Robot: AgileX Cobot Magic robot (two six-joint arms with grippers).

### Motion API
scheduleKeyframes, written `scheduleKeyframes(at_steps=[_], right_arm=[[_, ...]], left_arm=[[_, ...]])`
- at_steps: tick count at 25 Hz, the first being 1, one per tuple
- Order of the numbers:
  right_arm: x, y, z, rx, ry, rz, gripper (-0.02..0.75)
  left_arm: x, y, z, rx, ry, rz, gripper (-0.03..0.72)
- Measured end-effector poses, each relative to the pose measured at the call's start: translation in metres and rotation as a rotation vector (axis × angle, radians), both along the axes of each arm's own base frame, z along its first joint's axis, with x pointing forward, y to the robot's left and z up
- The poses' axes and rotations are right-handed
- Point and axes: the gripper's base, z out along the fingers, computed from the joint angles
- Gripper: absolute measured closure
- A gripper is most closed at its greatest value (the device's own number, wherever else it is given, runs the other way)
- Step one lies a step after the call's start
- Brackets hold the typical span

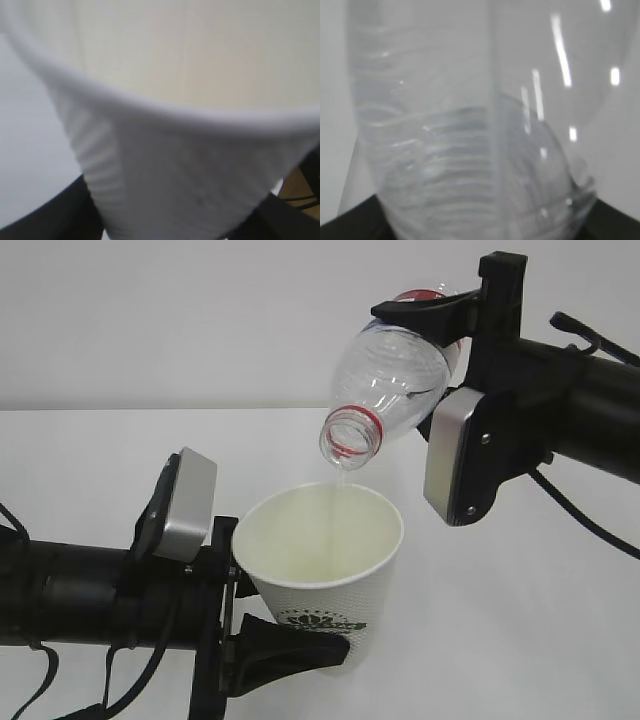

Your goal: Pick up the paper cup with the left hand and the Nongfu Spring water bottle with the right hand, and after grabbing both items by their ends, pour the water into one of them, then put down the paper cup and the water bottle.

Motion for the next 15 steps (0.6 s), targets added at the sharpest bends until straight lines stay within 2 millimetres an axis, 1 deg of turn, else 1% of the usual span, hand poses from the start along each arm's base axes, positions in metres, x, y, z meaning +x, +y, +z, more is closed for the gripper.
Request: scheduleKeyframes(at_steps=[15], right_arm=[[0.0002, -0.0002, 0.001, 0.009, -0.006, -0.003, 0.286]], left_arm=[[0.0, 0.0, 0.0, 0.0, 0.0, 0.0, 0.227]])
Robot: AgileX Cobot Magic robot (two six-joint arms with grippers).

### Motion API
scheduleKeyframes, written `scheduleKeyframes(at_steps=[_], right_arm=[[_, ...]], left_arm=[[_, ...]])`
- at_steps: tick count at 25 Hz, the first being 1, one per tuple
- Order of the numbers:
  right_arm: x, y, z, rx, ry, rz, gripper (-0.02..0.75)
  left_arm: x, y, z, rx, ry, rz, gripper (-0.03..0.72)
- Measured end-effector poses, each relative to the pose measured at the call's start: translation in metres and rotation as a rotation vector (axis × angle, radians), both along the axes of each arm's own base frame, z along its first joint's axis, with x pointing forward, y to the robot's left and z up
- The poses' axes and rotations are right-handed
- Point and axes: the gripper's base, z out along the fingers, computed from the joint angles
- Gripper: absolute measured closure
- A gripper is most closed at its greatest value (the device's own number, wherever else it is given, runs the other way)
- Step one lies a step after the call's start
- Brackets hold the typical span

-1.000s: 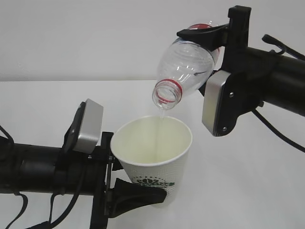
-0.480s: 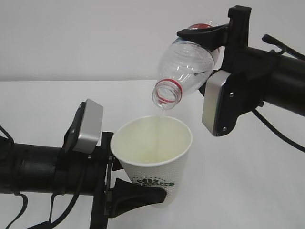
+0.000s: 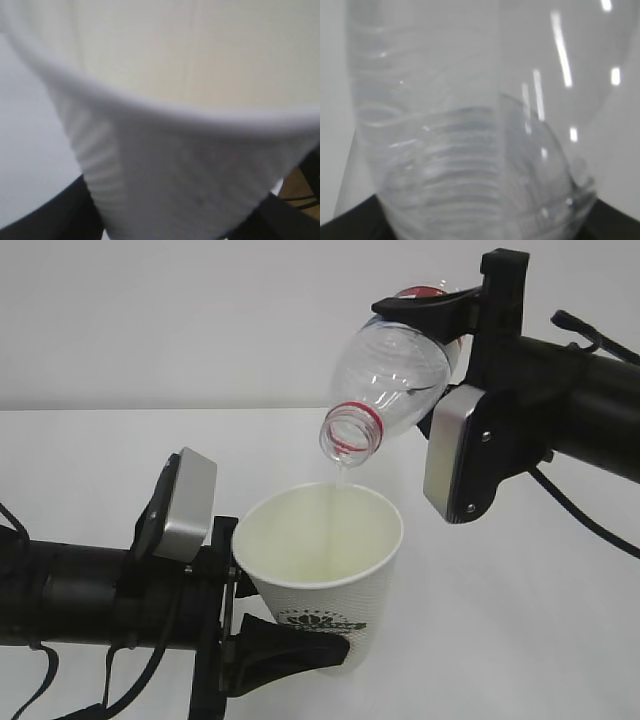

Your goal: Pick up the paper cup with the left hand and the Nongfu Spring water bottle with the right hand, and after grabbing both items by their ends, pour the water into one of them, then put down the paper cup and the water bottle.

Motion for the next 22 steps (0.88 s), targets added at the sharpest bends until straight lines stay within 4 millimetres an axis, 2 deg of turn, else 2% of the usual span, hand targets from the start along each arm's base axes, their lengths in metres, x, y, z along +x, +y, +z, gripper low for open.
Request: scheduleKeyframes(at_steps=[22], right_arm=[[-0.0004, 0.0005, 0.0026, 0.024, -0.016, 0.007, 0.286]], left_arm=[[0.0, 0.0, 0.0, 0.0, 0.0, 0.0, 0.227]])
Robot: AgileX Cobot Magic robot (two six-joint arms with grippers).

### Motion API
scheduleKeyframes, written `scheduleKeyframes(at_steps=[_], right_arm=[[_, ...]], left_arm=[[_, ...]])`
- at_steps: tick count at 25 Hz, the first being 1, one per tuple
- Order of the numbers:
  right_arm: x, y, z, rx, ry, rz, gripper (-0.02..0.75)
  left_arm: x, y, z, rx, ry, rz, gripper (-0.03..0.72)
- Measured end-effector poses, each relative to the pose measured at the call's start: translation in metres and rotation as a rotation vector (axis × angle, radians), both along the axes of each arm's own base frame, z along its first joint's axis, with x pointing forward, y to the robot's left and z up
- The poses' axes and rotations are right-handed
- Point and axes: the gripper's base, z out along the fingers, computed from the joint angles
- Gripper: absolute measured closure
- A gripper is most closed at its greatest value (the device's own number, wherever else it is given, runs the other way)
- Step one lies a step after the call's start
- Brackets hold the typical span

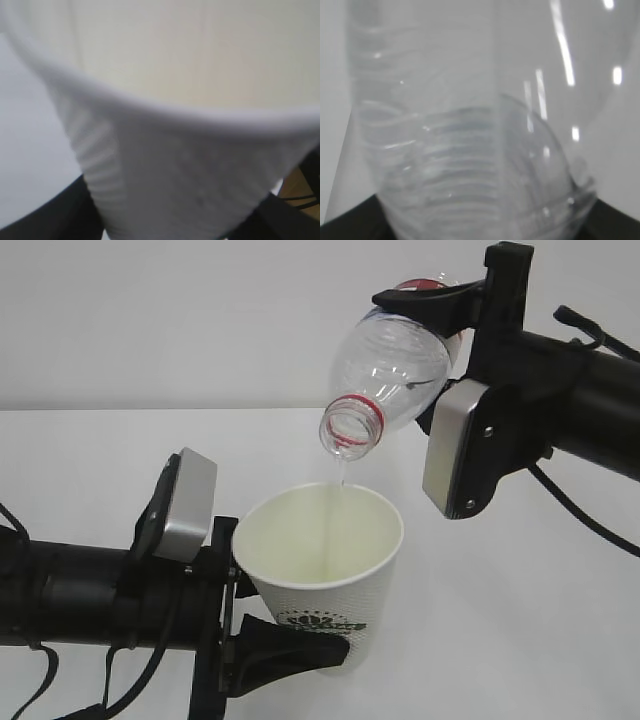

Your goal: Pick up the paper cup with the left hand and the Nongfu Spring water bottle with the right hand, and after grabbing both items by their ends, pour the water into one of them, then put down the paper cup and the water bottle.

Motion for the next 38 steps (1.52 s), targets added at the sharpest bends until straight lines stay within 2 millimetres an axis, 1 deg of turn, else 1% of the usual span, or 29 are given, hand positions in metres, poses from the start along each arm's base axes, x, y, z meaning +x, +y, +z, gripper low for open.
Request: scheduleKeyframes(at_steps=[38], right_arm=[[0.0001, -0.0001, 0.0007, -0.008, -0.018, -0.002, 0.286]], left_arm=[[-0.0001, 0.0, -0.0001, 0.001, 0.0, -0.002, 0.227]])
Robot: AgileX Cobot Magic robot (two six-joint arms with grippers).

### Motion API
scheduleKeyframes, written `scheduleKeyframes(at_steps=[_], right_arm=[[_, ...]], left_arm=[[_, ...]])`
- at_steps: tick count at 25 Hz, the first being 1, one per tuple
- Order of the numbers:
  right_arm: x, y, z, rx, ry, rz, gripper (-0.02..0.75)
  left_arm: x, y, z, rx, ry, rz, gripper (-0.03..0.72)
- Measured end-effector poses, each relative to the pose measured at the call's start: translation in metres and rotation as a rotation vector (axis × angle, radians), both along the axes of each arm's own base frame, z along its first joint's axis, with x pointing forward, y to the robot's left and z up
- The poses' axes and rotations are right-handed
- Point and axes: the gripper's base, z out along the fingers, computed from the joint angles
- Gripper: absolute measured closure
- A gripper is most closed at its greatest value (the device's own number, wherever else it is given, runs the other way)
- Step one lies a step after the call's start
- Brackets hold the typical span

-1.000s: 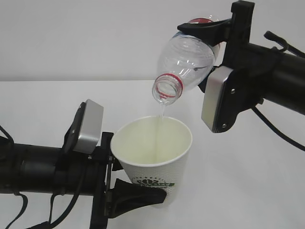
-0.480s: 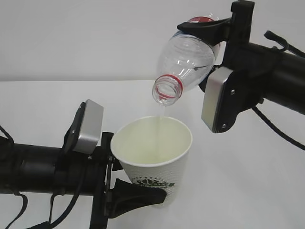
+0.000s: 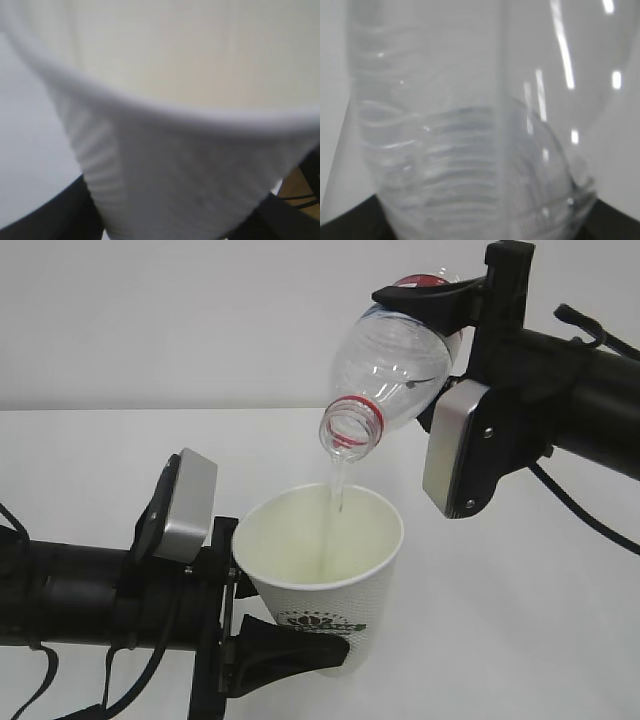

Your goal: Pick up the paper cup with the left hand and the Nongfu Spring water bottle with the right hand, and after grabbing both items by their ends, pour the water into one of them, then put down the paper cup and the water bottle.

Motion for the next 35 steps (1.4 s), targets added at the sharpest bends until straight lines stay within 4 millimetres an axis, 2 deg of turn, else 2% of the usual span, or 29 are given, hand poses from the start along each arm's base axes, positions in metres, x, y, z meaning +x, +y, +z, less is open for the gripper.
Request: scheduleKeyframes(at_steps=[35], right_arm=[[-0.0002, 0.0002, 0.0008, 0.006, -0.007, 0.003, 0.286]], left_arm=[[-0.0001, 0.0001, -0.0002, 0.003, 0.0, -0.001, 0.227]])
